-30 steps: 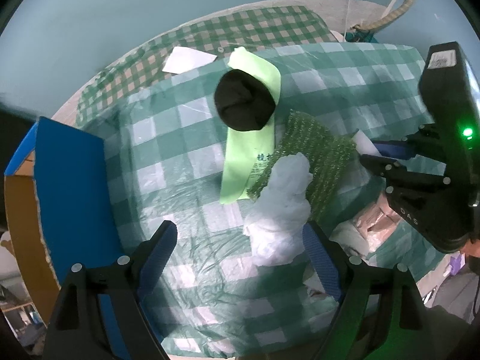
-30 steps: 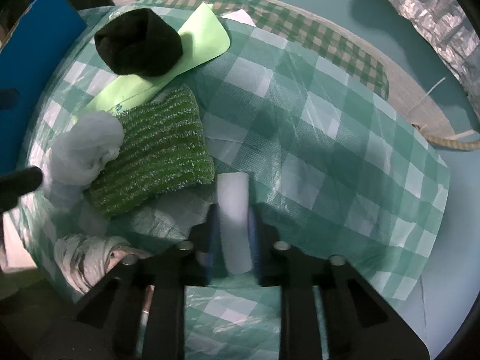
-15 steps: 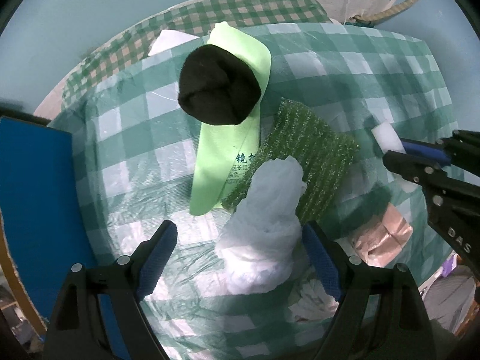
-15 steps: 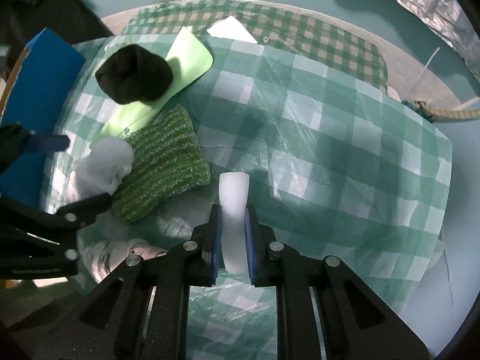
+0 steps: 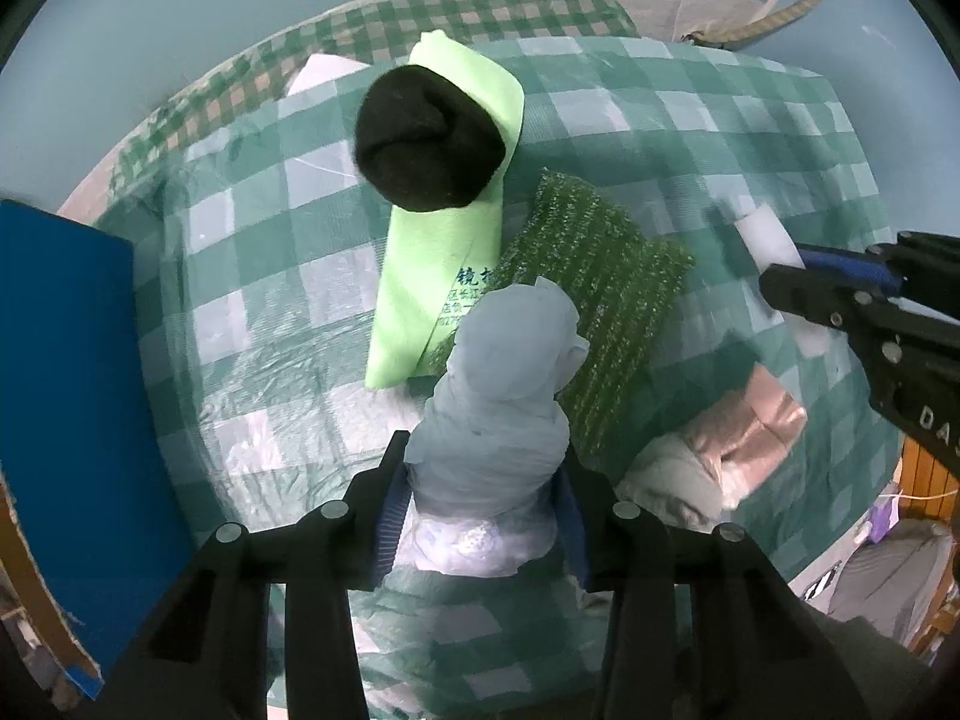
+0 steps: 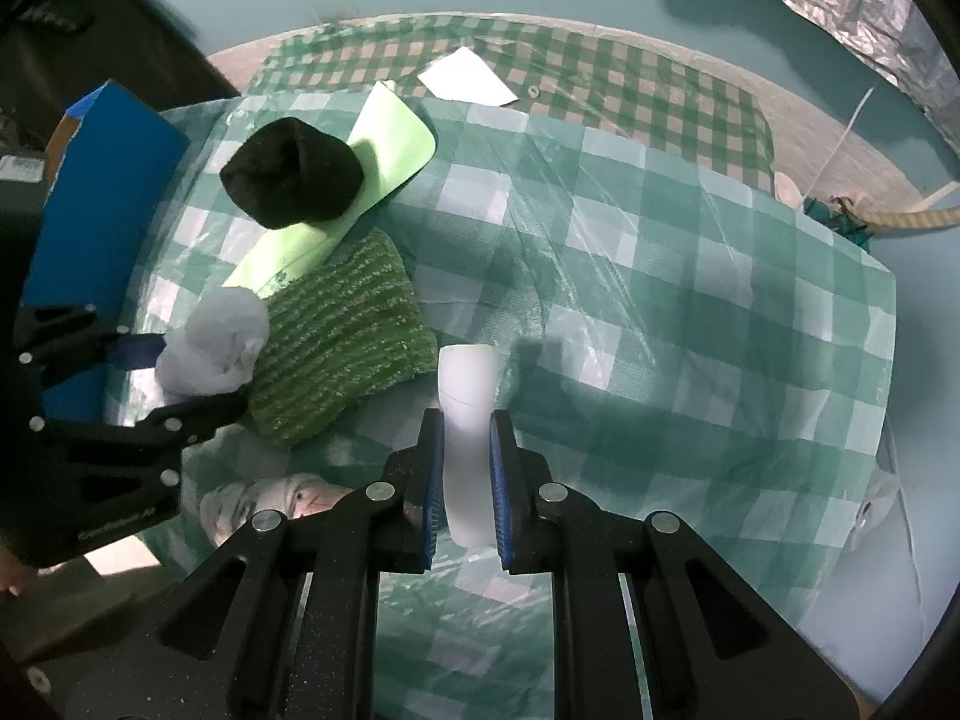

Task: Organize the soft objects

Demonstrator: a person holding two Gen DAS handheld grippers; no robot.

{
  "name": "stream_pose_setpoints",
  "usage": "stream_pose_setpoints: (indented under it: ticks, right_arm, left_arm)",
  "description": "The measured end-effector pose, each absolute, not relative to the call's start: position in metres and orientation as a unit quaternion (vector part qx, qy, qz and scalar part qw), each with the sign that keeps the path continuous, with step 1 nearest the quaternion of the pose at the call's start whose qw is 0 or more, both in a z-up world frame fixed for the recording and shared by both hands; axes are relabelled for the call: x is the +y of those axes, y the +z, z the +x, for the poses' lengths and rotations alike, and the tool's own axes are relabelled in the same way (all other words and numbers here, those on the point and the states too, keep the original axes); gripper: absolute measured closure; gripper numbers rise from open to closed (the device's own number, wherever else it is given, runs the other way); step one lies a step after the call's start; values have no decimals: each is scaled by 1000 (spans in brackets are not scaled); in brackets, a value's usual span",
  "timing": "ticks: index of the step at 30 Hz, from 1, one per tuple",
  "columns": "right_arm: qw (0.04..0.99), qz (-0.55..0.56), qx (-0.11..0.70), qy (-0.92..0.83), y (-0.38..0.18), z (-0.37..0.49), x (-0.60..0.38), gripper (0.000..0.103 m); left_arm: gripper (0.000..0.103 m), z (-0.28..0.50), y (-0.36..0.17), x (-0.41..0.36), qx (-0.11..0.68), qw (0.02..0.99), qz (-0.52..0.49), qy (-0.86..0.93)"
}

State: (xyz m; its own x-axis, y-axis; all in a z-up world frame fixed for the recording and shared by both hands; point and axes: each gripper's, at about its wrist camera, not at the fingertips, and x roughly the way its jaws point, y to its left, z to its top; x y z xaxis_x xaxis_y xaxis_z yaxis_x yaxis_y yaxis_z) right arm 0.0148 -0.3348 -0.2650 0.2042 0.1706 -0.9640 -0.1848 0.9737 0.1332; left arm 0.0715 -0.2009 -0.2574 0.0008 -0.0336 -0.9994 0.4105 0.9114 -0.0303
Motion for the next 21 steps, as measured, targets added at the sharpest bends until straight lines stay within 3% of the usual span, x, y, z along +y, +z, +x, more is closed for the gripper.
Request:
stream_pose_setpoints:
  ticks: [21]
  right_arm:
    - [787,-6,606,114,-223,3,-316,90]
  left_arm:
    - [59,50,-203,-147,655,727,147,-141]
